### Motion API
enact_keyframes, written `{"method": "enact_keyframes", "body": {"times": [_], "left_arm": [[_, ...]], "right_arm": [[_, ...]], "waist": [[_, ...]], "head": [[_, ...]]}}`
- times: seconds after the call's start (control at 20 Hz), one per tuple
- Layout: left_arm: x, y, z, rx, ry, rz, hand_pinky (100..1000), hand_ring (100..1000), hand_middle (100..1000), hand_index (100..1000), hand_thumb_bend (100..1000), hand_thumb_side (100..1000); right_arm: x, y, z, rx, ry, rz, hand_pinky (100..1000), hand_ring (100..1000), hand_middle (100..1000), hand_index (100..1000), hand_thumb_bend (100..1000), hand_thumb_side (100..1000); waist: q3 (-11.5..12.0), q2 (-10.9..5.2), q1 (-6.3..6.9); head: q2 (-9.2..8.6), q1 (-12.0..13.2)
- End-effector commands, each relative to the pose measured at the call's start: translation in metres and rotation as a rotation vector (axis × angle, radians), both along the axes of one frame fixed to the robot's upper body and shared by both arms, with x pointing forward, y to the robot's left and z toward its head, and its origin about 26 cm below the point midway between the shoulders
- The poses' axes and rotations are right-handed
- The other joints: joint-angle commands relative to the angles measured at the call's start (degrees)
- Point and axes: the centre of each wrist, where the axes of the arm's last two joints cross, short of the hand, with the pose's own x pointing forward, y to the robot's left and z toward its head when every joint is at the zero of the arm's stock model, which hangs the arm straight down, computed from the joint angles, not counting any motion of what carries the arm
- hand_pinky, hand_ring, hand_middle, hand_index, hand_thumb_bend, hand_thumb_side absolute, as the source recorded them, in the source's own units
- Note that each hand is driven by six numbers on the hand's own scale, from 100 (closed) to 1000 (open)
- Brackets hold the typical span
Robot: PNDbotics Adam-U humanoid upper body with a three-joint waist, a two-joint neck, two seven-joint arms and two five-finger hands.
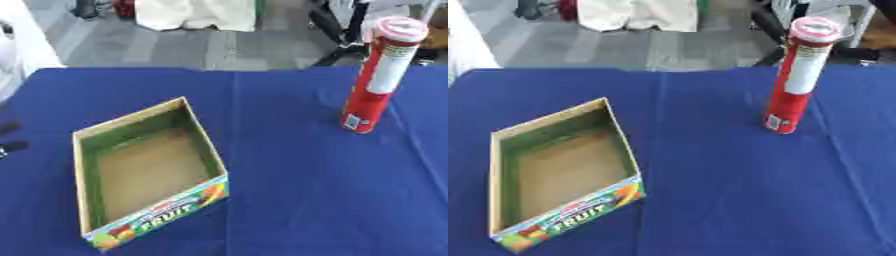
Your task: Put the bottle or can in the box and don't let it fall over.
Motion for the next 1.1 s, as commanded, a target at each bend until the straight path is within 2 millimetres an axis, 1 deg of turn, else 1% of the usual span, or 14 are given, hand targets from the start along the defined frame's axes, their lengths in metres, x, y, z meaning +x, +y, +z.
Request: {"method": "enact_keyframes", "body": {"times": [0.05,0.4,0.55,0.65,0.7,0.75,0.8,0.85,0.9,0.95,1.1], "left_arm": [[-0.001,0.002,0.008,0.022,-0.025,0.001,720,817,842,771,203,894],[-0.001,0.002,0.008,0.023,-0.022,0.001,719,818,842,771,204,895],[-0.001,0.002,0.008,0.025,-0.022,0.001,719,818,841,771,203,895],[-0.001,0.001,0.008,0.026,-0.022,0.0,719,818,841,771,203,895],[-0.001,0.001,0.008,0.026,-0.021,0.0,718,818,841,771,202,895],[-0.001,0.002,0.008,0.028,-0.02,0.0,718,818,841,771,202,895],[-0.001,0.002,0.007,0.029,-0.019,0.0,718,818,841,771,202,896],[-0.001,0.002,0.007,0.03,-0.018,0.0,718,819,841,771,202,896],[-0.001,0.001,0.007,0.031,-0.017,-0.002,718,819,841,771,202,896],[-0.001,0.001,0.007,0.032,-0.017,-0.003,718,819,841,770,202,895],[0.0,0.0,0.007,0.032,-0.017,-0.008,718,819,841,770,202,895]], "right_arm": [[-0.003,-0.003,0.012,-0.025,-0.027,-0.013,800,708,701,897,194,651],[-0.003,-0.003,0.012,-0.031,-0.027,-0.014,804,717,708,897,215,645],[-0.003,-0.003,0.015,-0.106,-0.025,-0.052,822,748,736,902,230,670],[-0.003,-0.002,0.017,-0.161,-0.021,-0.083,822,748,736,902,230,670],[-0.003,-0.002,0.017,-0.18,-0.018,-0.093,867,841,812,924,198,808],[-0.003,-0.002,0.021,-0.263,0.002,-0.123,870,859,824,926,193,845],[-0.002,0.0,0.025,-0.344,0.023,-0.153,872,866,830,928,190,860],[-0.001,0.002,0.028,-0.409,0.039,-0.177,885,896,855,934,176,935],[-0.001,0.004,0.031,-0.474,0.053,-0.198,892,909,867,938,175,977],[0.0,0.008,0.033,-0.529,0.07,-0.212,902,927,884,945,176,1000],[0.005,0.018,0.037,-0.625,0.111,-0.216,906,934,889,946,183,1000]], "waist": [[-0.1,-0.98,-0.07],[-0.2,-0.98,-0.16],[-0.2,-0.94,-0.25],[-0.2,-0.93,-0.25],[-0.2,-0.93,-0.26],[-0.2,-0.97,-0.36],[-0.2,-0.99,-0.39],[-0.2,-1.02,-0.42],[-0.3,-1.05,-0.44],[-0.3,-1.07,-0.45],[-0.2,-1.14,-0.45]], "head": [[-0.57,0.1],[-0.58,0.1],[-0.53,0.1],[-0.51,0.1],[-0.49,0.1],[-0.39,0.0],[-0.32,0.0],[-0.27,0.0],[-0.24,0.0],[-0.22,0.0],[-0.2,-0.1]]}}
